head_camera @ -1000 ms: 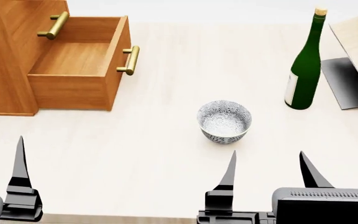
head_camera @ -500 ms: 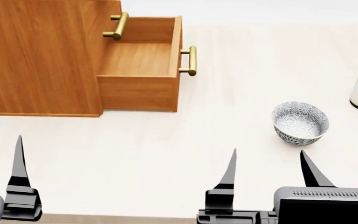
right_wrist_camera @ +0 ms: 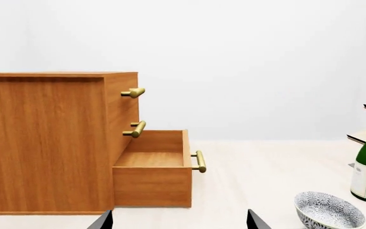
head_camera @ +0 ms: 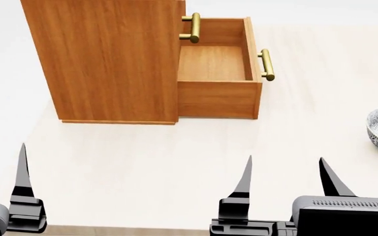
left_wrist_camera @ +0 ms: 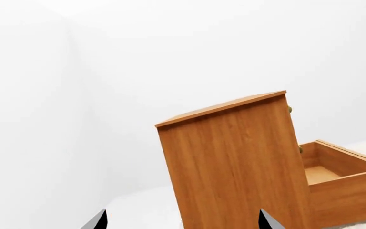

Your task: Close the bottom drawer of the cabinet.

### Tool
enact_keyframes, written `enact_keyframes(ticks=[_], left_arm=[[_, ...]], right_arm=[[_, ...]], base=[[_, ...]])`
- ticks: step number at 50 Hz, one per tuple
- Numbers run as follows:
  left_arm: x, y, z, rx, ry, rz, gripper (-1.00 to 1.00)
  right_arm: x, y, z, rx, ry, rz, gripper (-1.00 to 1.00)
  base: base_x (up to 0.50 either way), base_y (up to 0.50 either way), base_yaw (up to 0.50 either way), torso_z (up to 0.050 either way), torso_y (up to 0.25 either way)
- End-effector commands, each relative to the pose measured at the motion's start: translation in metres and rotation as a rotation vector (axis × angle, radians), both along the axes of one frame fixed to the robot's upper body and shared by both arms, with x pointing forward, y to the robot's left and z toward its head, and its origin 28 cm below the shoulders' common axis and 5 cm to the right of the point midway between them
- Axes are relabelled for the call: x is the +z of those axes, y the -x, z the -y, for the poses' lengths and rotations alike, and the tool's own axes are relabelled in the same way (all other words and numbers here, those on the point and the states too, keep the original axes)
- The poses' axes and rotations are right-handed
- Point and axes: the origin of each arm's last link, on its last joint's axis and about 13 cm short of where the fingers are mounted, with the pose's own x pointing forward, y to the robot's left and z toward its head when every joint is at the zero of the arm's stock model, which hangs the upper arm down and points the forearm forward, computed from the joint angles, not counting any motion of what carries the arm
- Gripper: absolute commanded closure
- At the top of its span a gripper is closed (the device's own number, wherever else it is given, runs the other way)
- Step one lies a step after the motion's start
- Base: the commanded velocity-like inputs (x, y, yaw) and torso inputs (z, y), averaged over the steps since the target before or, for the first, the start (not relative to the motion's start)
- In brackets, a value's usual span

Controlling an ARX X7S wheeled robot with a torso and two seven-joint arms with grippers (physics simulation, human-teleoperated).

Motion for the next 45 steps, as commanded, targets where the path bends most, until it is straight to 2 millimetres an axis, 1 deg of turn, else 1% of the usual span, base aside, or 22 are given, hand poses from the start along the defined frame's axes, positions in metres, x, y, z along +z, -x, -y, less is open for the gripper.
enact_keyframes(ticks=[1, 4, 9, 11, 12, 13, 17, 18, 20, 24, 45], left_arm=[[-0.0014, -0.0005, 0.0005, -0.002, -0.003, -0.006, -1.0], [-0.0031, -0.0013, 0.0012, -0.006, -0.006, -0.014, -1.0], [-0.0035, -0.0011, 0.0018, -0.011, -0.006, -0.015, -1.0], [-0.0036, -0.0011, 0.002, -0.011, -0.007, -0.015, -1.0], [-0.004, -0.0013, 0.0023, -0.013, -0.007, -0.015, -1.0], [-0.0044, -0.0013, 0.0025, -0.013, -0.007, -0.015, -1.0], [-0.0036, -0.0007, 0.0026, -0.013, -0.005, -0.012, -1.0], [-0.0034, -0.0005, 0.0024, -0.011, -0.003, -0.011, -1.0], [-0.0032, -0.0004, 0.002, -0.009, -0.002, -0.009, -1.0], [-0.0027, -0.0008, 0.0018, -0.006, -0.004, -0.007, -1.0], [-0.0012, -0.0006, 0.0026, -0.003, -0.002, -0.003, -1.0]], right_arm=[[-0.0001, -0.0003, -0.0002, 0.0, -0.004, -0.002, -1.0], [0.0005, -0.0001, -0.0008, 0.008, -0.011, -0.003, -1.0], [0.0013, -0.0005, 0.0, 0.002, -0.017, 0.002, -1.0], [0.0018, -0.0003, 0.0004, -0.023, -0.009, 0.023, -1.0], [0.0011, -0.0003, -0.0007, -0.024, 0.018, -0.005, -1.0], [0.0007, -0.0015, -0.0004, -0.062, 0.027, -0.003, -1.0], [0.0015, -0.0012, -0.0002, -0.048, -0.002, -0.011, -1.0], [0.0017, -0.0009, -0.0007, 0.003, -0.053, -0.038, -1.0], [0.0012, -0.0016, 0.0001, -0.01, -0.044, -0.037, -1.0], [0.0033, 0.0005, 0.0008, 0.024, -0.089, -0.019, -1.0], [0.006, -0.0007, -0.0008, 0.033, -0.071, -0.023, -1.0]], base=[[0.0, 0.5, 0.0, 0.0, 0.0], [0.0, 0.47, 0.0, 0.0, 0.0], [0.0, 0.03, 0.0, 0.0, 0.0], [0.0, 0.0, 0.0, 0.0, 0.0], [0.0, 0.0, 0.0, 0.0, 0.0], [0.0, 0.0, 0.0, 0.0, 0.0], [0.0, 0.0, 0.0, 0.0, 0.0], [0.0, 0.0, 0.0, 0.0, 0.0], [0.0, 0.0, 0.0, 0.0, 0.0], [0.05, 0.0, 0.0, 0.0, 0.0], [0.49, 0.0, 0.0, 0.0, 0.0]])
